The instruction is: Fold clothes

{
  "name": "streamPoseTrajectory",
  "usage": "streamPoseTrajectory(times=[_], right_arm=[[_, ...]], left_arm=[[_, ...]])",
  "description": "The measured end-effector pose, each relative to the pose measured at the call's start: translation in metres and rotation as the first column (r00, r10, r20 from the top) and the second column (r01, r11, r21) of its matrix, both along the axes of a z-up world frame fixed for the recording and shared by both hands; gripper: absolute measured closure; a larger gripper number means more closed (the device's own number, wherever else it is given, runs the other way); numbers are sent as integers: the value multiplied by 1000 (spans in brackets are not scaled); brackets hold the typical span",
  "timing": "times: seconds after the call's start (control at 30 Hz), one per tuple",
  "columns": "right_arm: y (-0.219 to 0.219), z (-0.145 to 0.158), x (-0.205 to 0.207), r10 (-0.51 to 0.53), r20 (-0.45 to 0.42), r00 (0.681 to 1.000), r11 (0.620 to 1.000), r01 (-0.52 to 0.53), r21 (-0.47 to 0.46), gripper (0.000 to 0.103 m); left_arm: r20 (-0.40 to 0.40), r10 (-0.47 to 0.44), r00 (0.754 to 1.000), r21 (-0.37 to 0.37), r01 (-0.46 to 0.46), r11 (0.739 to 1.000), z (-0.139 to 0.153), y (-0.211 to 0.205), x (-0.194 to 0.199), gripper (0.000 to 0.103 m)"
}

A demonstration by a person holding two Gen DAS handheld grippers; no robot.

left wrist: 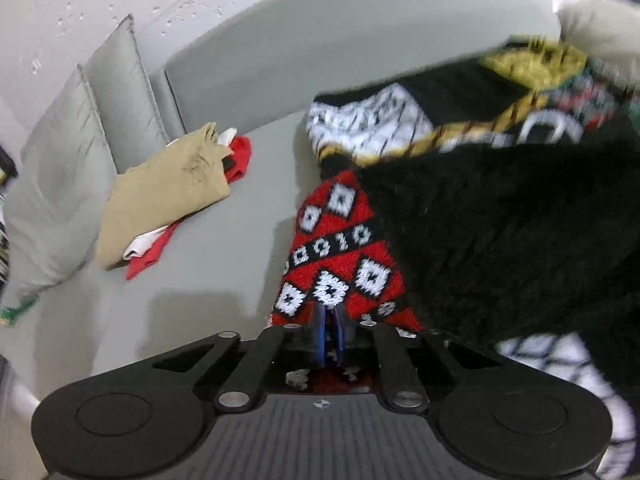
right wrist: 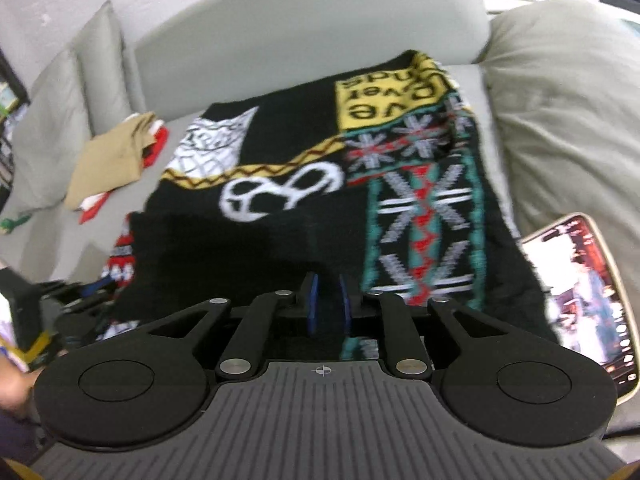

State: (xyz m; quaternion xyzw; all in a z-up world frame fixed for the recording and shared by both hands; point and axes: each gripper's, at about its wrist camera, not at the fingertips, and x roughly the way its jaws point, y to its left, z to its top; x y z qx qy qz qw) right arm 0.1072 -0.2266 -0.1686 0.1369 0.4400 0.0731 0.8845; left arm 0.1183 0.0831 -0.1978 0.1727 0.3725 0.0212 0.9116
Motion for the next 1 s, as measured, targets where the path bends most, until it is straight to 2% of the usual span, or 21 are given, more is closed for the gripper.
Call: streamPoseTrajectory(times=[0.1,0.2,0.23,0.27,0.33,0.4,0.43,0.47,0.53,0.6,0.63,0.67,0.77,0.83,0.93,1.0], right_arm=[[-1,1,4,15,24,1000,999,-16,38,83],[13,2,10,56,81,995,997,-60,48,83],[22,0,16,68,96,993,997,-72,38,83],[30,-4,22,80,113,990,996,-82,15,83],[46,-23,41,95,98,991,994,-89,-65,84],[54,-48,58,121,16,993,983,-117,-142,85],[58,-57,65,134,-11,991,977,-134,-167,87],[59,-53,69,134,-37,990,975,-138,-174,87],[55,-34,66,132,-67,989,977,-141,-163,85],[37,-15,43,124,8,992,979,-121,-166,81],[25,-7,30,108,58,992,978,-96,-183,72],[13,-3,19,77,100,992,974,-53,-220,69],[-15,-18,12,8,100,995,914,33,-404,70],[-32,-56,28,-28,-89,996,870,-19,-493,67],[-41,-47,33,-85,-104,991,899,31,-437,68],[-34,-36,29,-87,-89,992,894,39,-446,70]], left_arm=[[84,-51,995,-103,60,993,18,-5,-1,75],[122,-61,991,-122,76,990,13,-20,18,73],[100,-36,994,-106,47,993,3,-22,30,73],[39,11,999,-72,-8,997,-14,-20,46,73],[-45,78,996,-52,-80,995,-36,-19,67,74],[-108,122,987,-45,-128,991,-45,-21,80,77],[-126,119,985,-31,-124,992,-37,-27,80,81],[-133,99,986,-38,-105,994,-29,-30,76,85],[-120,47,992,-82,-57,995,-15,-30,58,76],[-96,3,995,-128,-15,992,-5,-33,38,69],[-89,-20,996,-153,6,988,-3,-36,29,69],[-92,-46,995,-180,28,983,-4,-40,24,69],[-119,-57,991,-219,30,975,-17,-49,18,70],[-131,-35,991,-217,5,976,-21,-53,20,70],[-128,-24,992,-226,-6,974,-13,-54,17,70],[-88,-59,994,-251,35,967,-2,-55,4,70]])
